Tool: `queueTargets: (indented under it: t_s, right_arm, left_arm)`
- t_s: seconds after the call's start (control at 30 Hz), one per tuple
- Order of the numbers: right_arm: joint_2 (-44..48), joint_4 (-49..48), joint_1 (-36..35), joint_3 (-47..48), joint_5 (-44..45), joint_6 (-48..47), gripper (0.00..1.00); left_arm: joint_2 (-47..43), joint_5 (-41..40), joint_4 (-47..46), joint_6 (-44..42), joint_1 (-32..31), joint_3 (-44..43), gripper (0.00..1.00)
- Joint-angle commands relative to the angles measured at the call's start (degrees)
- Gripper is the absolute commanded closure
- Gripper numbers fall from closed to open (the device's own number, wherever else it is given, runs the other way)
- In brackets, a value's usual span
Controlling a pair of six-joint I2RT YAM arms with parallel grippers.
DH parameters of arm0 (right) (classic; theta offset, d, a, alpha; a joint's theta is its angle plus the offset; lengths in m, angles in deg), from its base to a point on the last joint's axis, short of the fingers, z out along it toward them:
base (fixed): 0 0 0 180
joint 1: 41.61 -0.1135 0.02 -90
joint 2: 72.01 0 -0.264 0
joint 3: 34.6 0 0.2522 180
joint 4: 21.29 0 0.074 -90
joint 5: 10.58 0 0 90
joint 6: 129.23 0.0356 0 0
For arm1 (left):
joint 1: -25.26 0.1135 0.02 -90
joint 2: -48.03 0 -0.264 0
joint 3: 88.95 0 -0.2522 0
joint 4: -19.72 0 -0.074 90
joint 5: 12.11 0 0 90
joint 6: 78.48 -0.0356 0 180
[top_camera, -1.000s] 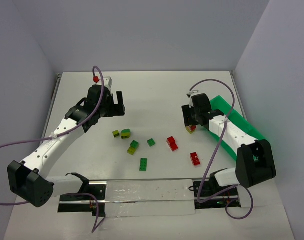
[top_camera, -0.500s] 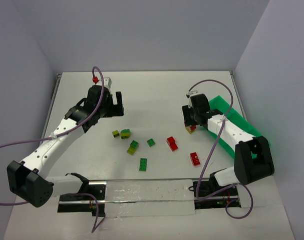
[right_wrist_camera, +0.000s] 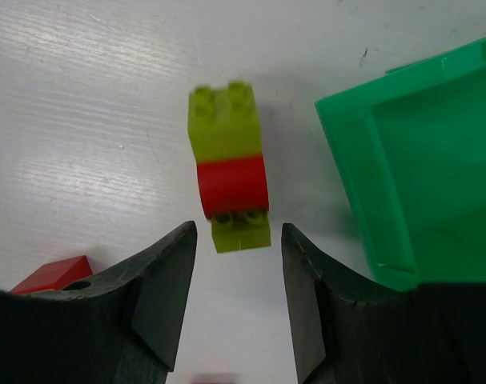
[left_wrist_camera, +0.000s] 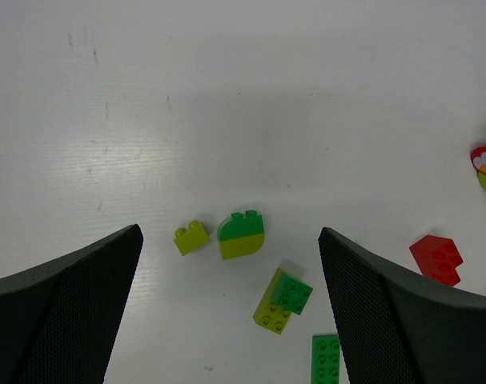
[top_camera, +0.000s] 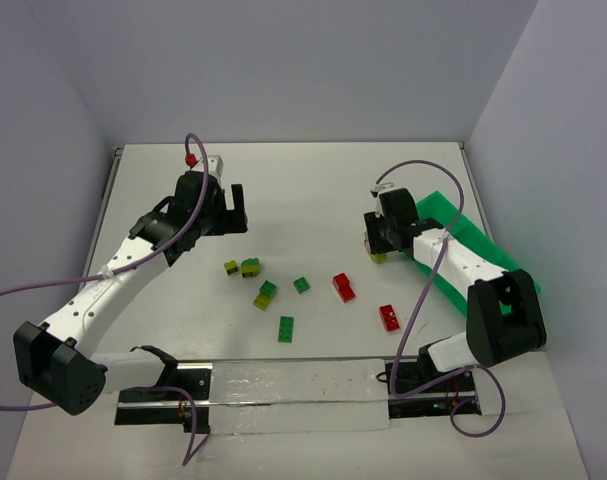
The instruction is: Sort the legos into containers by color
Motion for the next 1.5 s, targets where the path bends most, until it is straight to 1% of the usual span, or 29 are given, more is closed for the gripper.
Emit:
queueTargets:
  t_s: [0.0,0.07,0.13,0.17,0.27,0.33,0.53,0.67,0.9,1.07,1.47]
  right_arm:
    - [-0.49,-0.86,0.36,0.02,0.79,-0.72,0.48]
    - [-0.2,-1.22,0.36,0.11,0.9,-0.63,0.58]
    - [0.3,-1.51,0.29,0.18,1.18,-0.35,0.59]
    - [0.45,-1.51,0.28,0.3,1.24,-0.24,0.58]
    - [0.49,-0.68,0.36,1.51,1.15,-0.03,0.46]
    - [0.46,0.33,0.33,2.22,0.62,0.04,0.41]
    - [-0.35,0.47,0.28,3.58,-1.78,1.3,0.31]
    - [-1.12,-0.37,0.29,4.07,-2.28,2.01,0.28]
    - [-3.42,-2.26,0.28,5.55,-2.8,2.87,0.28]
    - [-6.8,-4.57,0.28,7.29,-2.63,2.96,0.28]
    - [-12.17,-6.68,0.28,10.56,-0.25,1.73,0.32]
  left_arm:
    - [-1.57,-0.87,-0.16,-0.34,-0.47,-0.16,0.01]
    - [-1.57,-1.05,-0.07,-0.34,-0.48,-0.34,0.01]
    - [-1.57,-1.05,-0.07,-0.34,-0.55,-0.41,0.01]
    - [-1.57,-1.0,-0.02,-0.29,-0.57,-0.37,0.01]
    - [-1.57,-0.96,-0.07,-0.26,-0.65,-0.34,0.01]
    - [-1.57,-1.08,-0.07,-0.14,-0.74,-0.22,0.01]
    - [-1.51,-1.2,-0.07,0.12,-1.0,0.17,0.01]
    - [-1.58,-1.33,0.11,0.18,-1.19,-0.07,0.01]
    - [-1.49,-1.58,0.19,0.36,-1.44,0.1,0.01]
    - [-1.22,-1.91,0.54,0.45,-1.8,-0.51,0.01]
    - [-1.05,-3.34,2.13,0.44,-2.24,-1.74,0.01]
